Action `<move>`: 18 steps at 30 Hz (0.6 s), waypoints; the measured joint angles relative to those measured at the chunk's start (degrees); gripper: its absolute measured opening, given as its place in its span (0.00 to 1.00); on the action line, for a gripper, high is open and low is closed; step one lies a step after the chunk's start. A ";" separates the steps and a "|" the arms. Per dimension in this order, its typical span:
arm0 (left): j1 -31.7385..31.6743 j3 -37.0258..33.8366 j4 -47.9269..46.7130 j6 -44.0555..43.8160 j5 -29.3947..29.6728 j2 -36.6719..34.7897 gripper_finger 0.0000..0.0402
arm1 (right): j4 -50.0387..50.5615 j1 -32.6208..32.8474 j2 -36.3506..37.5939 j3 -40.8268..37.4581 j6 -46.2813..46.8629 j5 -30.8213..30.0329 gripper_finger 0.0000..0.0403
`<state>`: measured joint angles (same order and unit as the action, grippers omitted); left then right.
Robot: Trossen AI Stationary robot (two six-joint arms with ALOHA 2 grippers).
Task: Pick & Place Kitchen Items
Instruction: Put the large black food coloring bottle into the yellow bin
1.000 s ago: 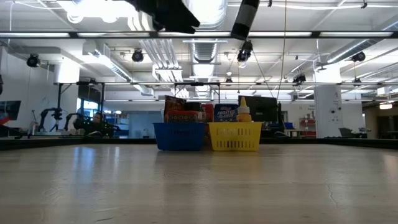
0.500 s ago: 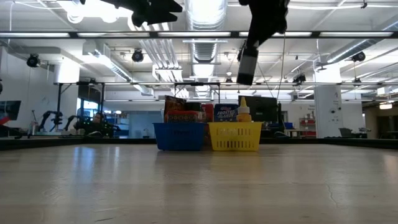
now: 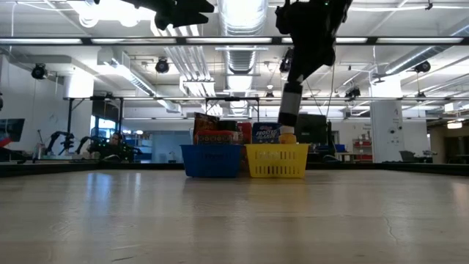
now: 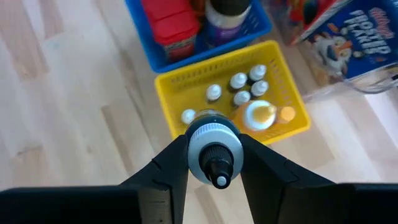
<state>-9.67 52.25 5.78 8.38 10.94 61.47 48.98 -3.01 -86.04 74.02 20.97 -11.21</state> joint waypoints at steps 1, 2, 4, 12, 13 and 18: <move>-0.01 0.00 0.00 0.07 0.00 0.00 0.70 | -0.37 -0.25 0.00 -0.12 -0.02 -0.03 0.28; -0.01 0.00 0.00 0.07 0.00 0.00 0.70 | -0.66 -0.52 0.00 -0.20 0.00 -0.14 0.28; 0.01 0.00 -0.02 0.07 -0.01 0.02 0.70 | -0.71 -0.72 -0.05 -0.26 0.03 -0.40 0.29; 0.02 0.00 -0.06 0.48 -0.04 0.04 0.70 | -1.54 -0.85 -1.42 -0.44 0.01 0.80 0.28; 0.02 0.00 -0.18 0.48 -0.04 0.04 0.70 | -1.63 -0.85 -1.84 -0.44 0.02 0.80 0.28; 0.02 0.00 -0.37 0.48 -0.07 0.04 0.70 | -1.63 -1.11 -4.54 -0.49 0.02 2.28 0.30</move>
<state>-9.65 52.25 5.41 8.86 10.87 61.52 47.35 -4.11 -90.58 73.54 20.98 -8.94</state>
